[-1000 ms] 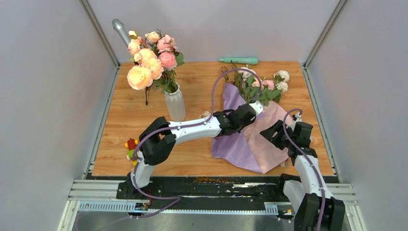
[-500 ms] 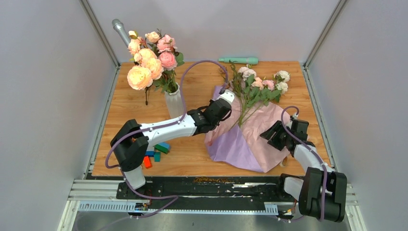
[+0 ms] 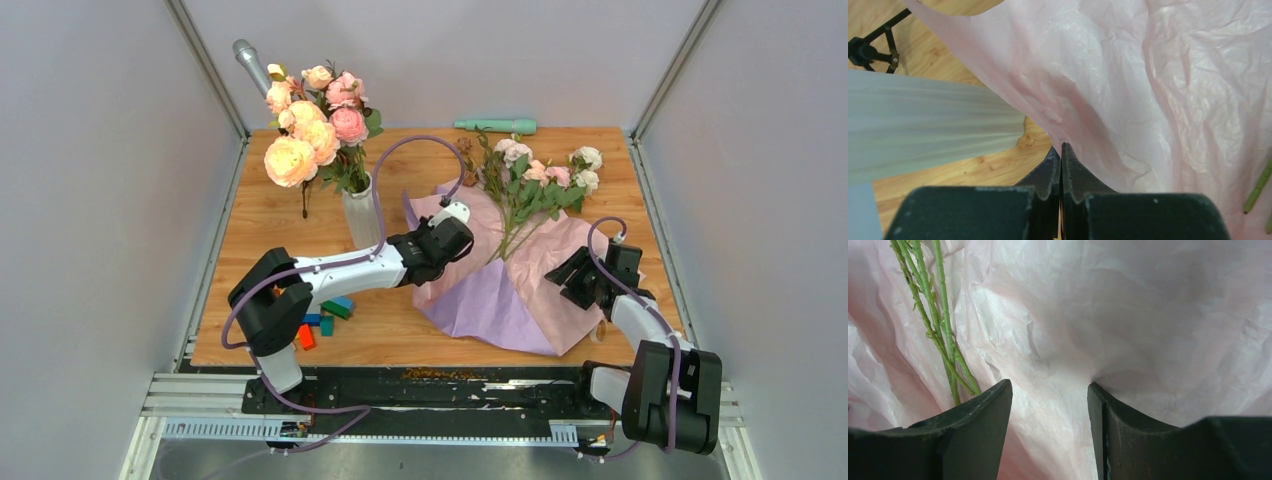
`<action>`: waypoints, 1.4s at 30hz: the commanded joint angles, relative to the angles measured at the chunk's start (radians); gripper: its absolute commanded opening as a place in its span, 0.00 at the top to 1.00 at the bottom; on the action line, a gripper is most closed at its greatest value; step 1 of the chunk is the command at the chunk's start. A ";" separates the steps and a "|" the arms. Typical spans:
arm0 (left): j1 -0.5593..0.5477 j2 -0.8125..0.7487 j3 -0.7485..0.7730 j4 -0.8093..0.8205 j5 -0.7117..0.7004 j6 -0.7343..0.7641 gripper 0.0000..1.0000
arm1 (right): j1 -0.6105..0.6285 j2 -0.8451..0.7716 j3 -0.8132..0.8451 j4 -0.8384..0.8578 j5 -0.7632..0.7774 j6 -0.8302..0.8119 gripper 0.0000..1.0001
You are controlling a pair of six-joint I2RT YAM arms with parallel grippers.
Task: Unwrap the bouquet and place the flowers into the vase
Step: Unfold the wrapping paper at the center of the board.
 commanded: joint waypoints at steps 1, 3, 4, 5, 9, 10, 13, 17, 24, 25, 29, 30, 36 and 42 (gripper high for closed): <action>0.005 -0.025 -0.008 -0.040 -0.056 -0.029 0.98 | 0.001 0.031 0.002 -0.043 0.105 0.001 0.41; 0.005 -0.008 -0.009 -0.064 -0.064 -0.035 0.98 | 0.001 0.037 0.003 -0.043 0.109 0.004 0.41; 0.005 0.001 -0.009 -0.072 -0.066 -0.036 0.99 | 0.001 0.039 0.004 -0.043 0.111 0.005 0.41; 0.005 0.006 -0.009 -0.085 -0.069 -0.040 0.99 | 0.001 0.039 0.004 -0.042 0.112 0.008 0.41; 0.005 0.039 0.009 -0.147 -0.070 -0.047 0.99 | 0.001 0.040 0.001 -0.039 0.130 0.023 0.41; 0.005 0.052 0.016 -0.169 -0.070 -0.049 0.99 | 0.001 0.037 0.000 -0.038 0.136 0.028 0.41; 0.005 0.068 0.024 -0.213 -0.082 -0.055 0.99 | 0.001 0.024 -0.006 -0.037 0.159 0.047 0.41; 0.005 0.070 0.029 -0.258 -0.085 -0.061 0.99 | 0.000 -0.004 -0.010 -0.037 0.182 0.069 0.41; 0.005 0.061 0.049 -0.300 -0.036 -0.064 0.90 | 0.000 -0.047 0.011 -0.036 0.126 0.030 0.37; 0.005 0.053 0.058 -0.299 -0.014 -0.059 0.88 | 0.001 -0.055 0.015 -0.035 0.106 0.017 0.36; 0.004 0.022 0.099 -0.299 0.054 -0.042 0.70 | 0.000 -0.113 0.038 -0.035 0.017 -0.044 0.30; 0.005 0.015 0.106 -0.298 0.068 -0.039 0.63 | 0.001 -0.137 0.044 -0.039 -0.006 -0.061 0.28; 0.004 -0.056 0.148 -0.290 0.180 -0.033 0.42 | 0.001 -0.272 0.053 -0.032 -0.146 -0.151 0.16; 0.004 -0.142 0.131 -0.278 0.249 -0.062 0.22 | 0.001 -0.360 0.019 0.075 -0.374 -0.162 0.08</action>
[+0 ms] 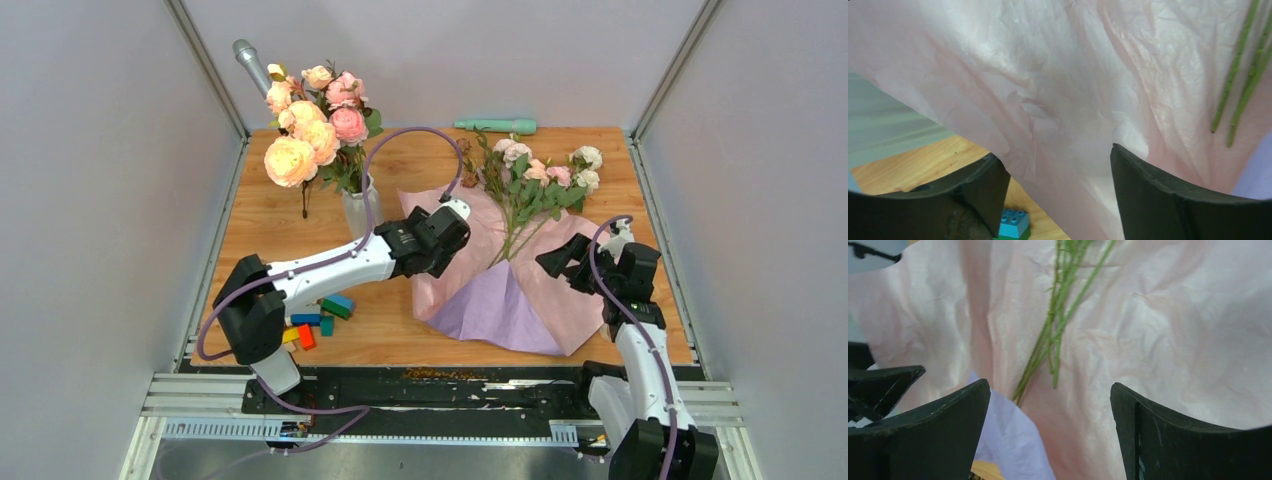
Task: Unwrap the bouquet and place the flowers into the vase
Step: Unfold the wrapping paper at the center of the board.
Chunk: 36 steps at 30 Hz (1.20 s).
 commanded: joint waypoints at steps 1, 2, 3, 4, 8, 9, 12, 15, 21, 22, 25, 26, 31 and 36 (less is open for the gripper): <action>0.003 -0.098 0.013 0.024 0.074 -0.032 0.19 | 0.000 -0.050 -0.005 0.134 -0.225 -0.033 0.08; 0.003 -0.123 -0.002 0.035 0.092 -0.039 0.17 | 0.001 -0.053 -0.013 0.154 -0.252 -0.029 0.07; 0.003 -0.134 -0.011 0.039 0.101 -0.043 0.14 | 0.001 -0.055 -0.019 0.171 -0.275 -0.028 0.07; 0.003 -0.159 -0.029 0.049 0.116 -0.052 0.12 | 0.003 -0.056 -0.026 0.185 -0.293 -0.027 0.07; 0.003 -0.230 -0.105 0.077 0.144 -0.079 0.01 | 0.005 -0.042 -0.051 0.247 -0.336 -0.014 0.05; 0.004 -0.258 -0.118 0.082 0.150 -0.084 0.01 | 0.005 -0.031 -0.062 0.272 -0.348 -0.004 0.05; 0.005 -0.317 -0.189 0.109 0.176 -0.110 0.00 | 0.015 0.014 -0.092 0.343 -0.388 0.026 0.05; 0.013 -0.378 -0.251 0.127 0.236 -0.139 0.00 | 0.040 0.056 -0.093 0.356 -0.393 0.016 0.05; 0.024 -0.444 -0.380 0.156 0.288 -0.220 0.00 | 0.106 0.139 -0.075 0.388 -0.426 0.011 0.05; 0.035 -0.463 -0.395 0.166 0.299 -0.230 0.00 | 0.123 0.148 -0.074 0.400 -0.434 0.011 0.05; 0.061 -0.509 -0.472 0.231 0.361 -0.279 0.00 | 0.185 0.174 -0.062 0.425 -0.446 0.007 0.05; 0.070 -0.531 -0.499 0.245 0.363 -0.295 0.00 | 0.192 0.173 -0.062 0.434 -0.446 0.009 0.05; 0.101 -0.604 -0.567 0.290 0.372 -0.343 0.00 | 0.273 0.128 -0.066 0.451 -0.435 0.010 0.15; 0.120 -0.647 -0.630 0.333 0.384 -0.383 0.09 | 0.286 0.077 -0.066 0.414 -0.439 0.010 0.39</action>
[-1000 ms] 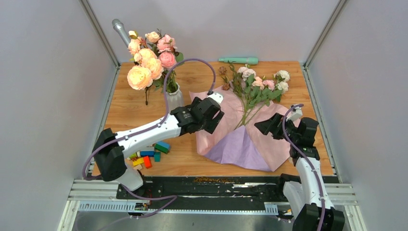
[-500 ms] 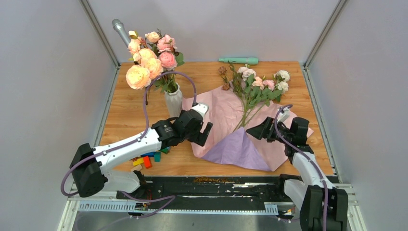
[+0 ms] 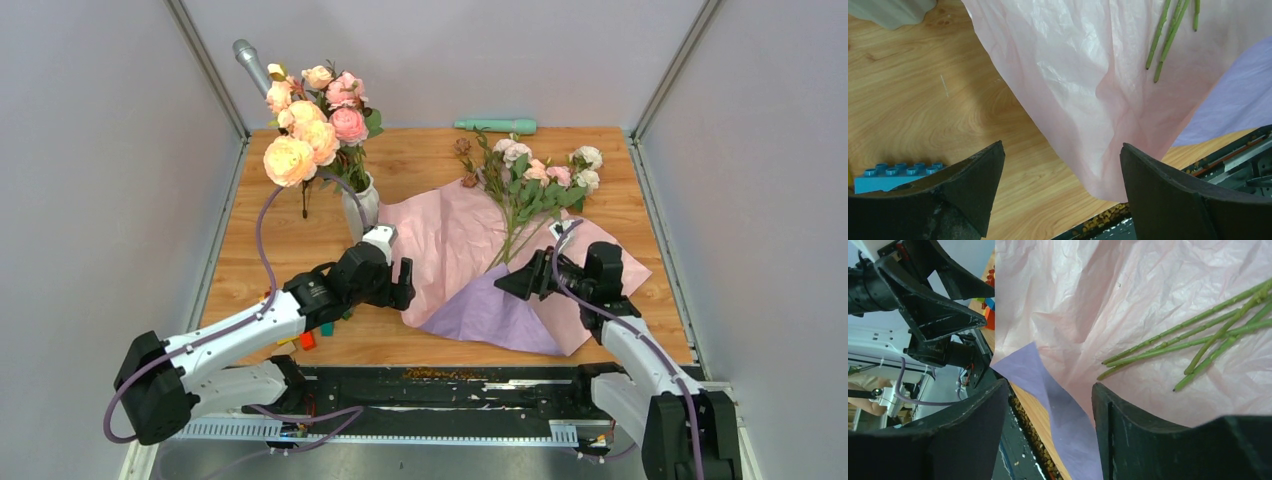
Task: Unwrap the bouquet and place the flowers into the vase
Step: Unfold the wrapping paper at the center of the board.
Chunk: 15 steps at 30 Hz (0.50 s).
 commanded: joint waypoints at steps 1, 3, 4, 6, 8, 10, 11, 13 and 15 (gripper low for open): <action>0.014 -0.030 -0.031 0.090 0.024 -0.061 0.12 | 0.010 -0.051 0.028 0.019 -0.027 -0.004 0.49; 0.014 -0.027 -0.038 0.098 0.028 -0.063 0.20 | 0.016 -0.071 0.032 -0.002 -0.028 -0.004 0.60; 0.014 -0.025 -0.041 0.102 0.030 -0.063 0.25 | 0.019 -0.079 0.034 -0.013 -0.029 -0.004 0.65; 0.014 -0.016 -0.047 0.110 0.030 -0.063 0.33 | 0.030 -0.105 0.040 -0.035 -0.030 -0.004 0.73; 0.014 -0.005 -0.053 0.118 0.031 -0.064 0.40 | 0.045 -0.130 0.045 -0.063 -0.027 -0.004 0.82; 0.015 0.007 -0.057 0.127 0.033 -0.061 0.47 | 0.064 -0.159 0.051 -0.095 -0.018 -0.005 0.92; 0.014 0.010 -0.059 0.136 0.035 -0.059 0.49 | 0.072 -0.174 0.051 -0.112 -0.011 -0.005 0.98; 0.016 0.020 -0.060 0.150 0.037 -0.049 0.58 | 0.093 -0.203 0.051 -0.143 -0.001 -0.005 1.00; 0.015 0.031 -0.056 0.161 0.037 -0.035 0.66 | 0.116 -0.229 0.050 -0.170 0.011 -0.007 1.00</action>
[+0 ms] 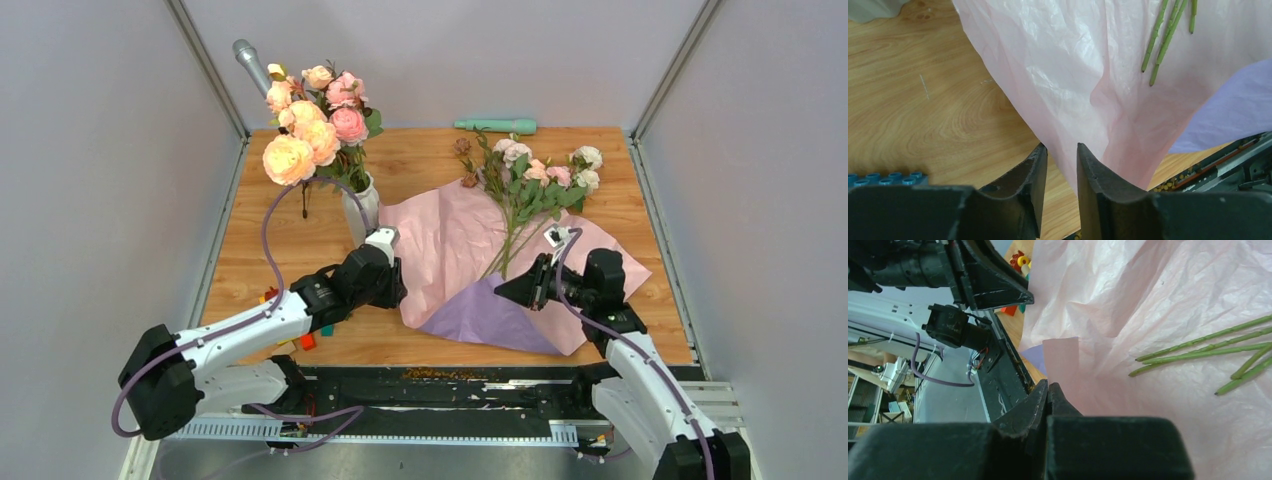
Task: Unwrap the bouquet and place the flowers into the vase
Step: Unfold the wrapping paper at the center of the board.
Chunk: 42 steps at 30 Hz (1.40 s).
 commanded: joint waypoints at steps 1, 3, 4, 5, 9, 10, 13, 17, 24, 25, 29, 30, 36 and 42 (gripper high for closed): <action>0.004 0.025 0.003 0.066 0.004 0.021 0.68 | 0.055 -0.064 0.038 -0.092 0.023 -0.008 1.00; 0.004 0.040 0.011 0.070 0.001 0.032 0.76 | 0.089 -0.091 0.035 -0.124 0.048 -0.006 1.00; 0.004 0.045 0.013 0.072 -0.003 0.036 0.80 | 0.109 -0.106 0.033 -0.136 0.059 -0.005 1.00; 0.004 0.055 0.019 0.072 -0.007 0.042 0.82 | 0.131 -0.115 0.033 -0.148 0.072 -0.004 1.00; 0.004 0.082 0.031 0.076 -0.049 0.061 0.93 | 0.233 -0.126 0.035 -0.205 0.148 0.012 1.00; 0.004 0.088 0.032 0.080 -0.055 0.067 0.96 | 0.259 -0.123 0.035 -0.213 0.157 0.025 1.00; 0.004 0.102 0.044 0.075 -0.086 0.076 1.00 | 0.367 -0.123 0.016 -0.190 0.176 0.095 1.00; 0.004 0.118 0.054 0.073 -0.108 0.090 1.00 | 0.526 -0.115 -0.006 -0.256 0.278 0.104 1.00; 0.006 0.136 0.065 0.060 -0.139 0.104 1.00 | 0.748 -0.095 -0.036 -0.325 0.367 0.166 1.00; 0.006 0.136 0.065 0.059 -0.144 0.105 1.00 | 0.777 -0.092 -0.028 -0.347 0.378 0.166 1.00; 0.006 0.139 0.070 0.046 -0.163 0.119 1.00 | 0.870 -0.068 0.003 -0.394 0.389 0.177 0.97; 0.006 0.139 0.071 0.044 -0.166 0.120 1.00 | 0.889 -0.063 0.013 -0.407 0.394 0.177 0.95; 0.007 0.141 0.072 0.038 -0.168 0.129 1.00 | 0.927 -0.063 0.163 -0.550 0.445 0.137 0.56; 0.007 0.143 0.065 0.041 -0.158 0.139 1.00 | 0.927 -0.034 0.360 -0.661 0.551 0.063 0.29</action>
